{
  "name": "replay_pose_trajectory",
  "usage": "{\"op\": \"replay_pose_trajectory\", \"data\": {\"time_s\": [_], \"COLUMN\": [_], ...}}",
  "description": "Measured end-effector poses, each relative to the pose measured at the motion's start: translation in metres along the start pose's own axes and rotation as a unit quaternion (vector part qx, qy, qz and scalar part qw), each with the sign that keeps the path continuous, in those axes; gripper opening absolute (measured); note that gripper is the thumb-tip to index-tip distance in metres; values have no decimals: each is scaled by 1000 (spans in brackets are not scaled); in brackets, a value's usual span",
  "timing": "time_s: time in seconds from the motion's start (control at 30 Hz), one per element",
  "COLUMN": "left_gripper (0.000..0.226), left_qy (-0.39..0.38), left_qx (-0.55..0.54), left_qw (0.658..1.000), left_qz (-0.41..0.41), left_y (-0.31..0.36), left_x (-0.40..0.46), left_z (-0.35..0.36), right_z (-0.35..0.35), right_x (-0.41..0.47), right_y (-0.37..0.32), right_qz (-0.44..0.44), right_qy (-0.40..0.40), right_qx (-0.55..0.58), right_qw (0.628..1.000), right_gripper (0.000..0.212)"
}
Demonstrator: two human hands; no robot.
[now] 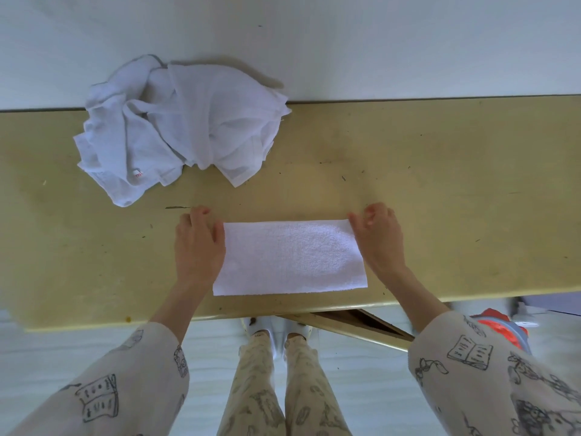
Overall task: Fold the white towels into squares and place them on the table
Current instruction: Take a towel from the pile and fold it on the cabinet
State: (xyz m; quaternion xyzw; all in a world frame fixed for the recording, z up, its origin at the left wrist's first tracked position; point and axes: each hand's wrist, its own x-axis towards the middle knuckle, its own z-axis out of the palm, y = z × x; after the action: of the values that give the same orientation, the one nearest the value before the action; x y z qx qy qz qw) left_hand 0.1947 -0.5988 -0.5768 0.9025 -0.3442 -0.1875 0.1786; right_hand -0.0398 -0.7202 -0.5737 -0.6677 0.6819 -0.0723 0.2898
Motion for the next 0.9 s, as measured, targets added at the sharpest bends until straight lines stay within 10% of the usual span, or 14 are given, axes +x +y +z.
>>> {"op": "replay_pose_trajectory", "data": {"time_s": [0.23, 0.9], "left_gripper": [36, 51], "left_qy": [-4, -117], "left_qx": [141, 139], "left_qw": [959, 952], "left_qz": [247, 248], "left_y": [3, -7], "left_x": [-53, -33], "left_z": [41, 45], "right_z": [46, 63], "right_x": [-52, -39], "right_y": [5, 27], "right_qz": [-320, -265], "right_qy": [59, 9], "right_qx": [-151, -282], "right_qw": [933, 922], "right_gripper": [38, 62]}}
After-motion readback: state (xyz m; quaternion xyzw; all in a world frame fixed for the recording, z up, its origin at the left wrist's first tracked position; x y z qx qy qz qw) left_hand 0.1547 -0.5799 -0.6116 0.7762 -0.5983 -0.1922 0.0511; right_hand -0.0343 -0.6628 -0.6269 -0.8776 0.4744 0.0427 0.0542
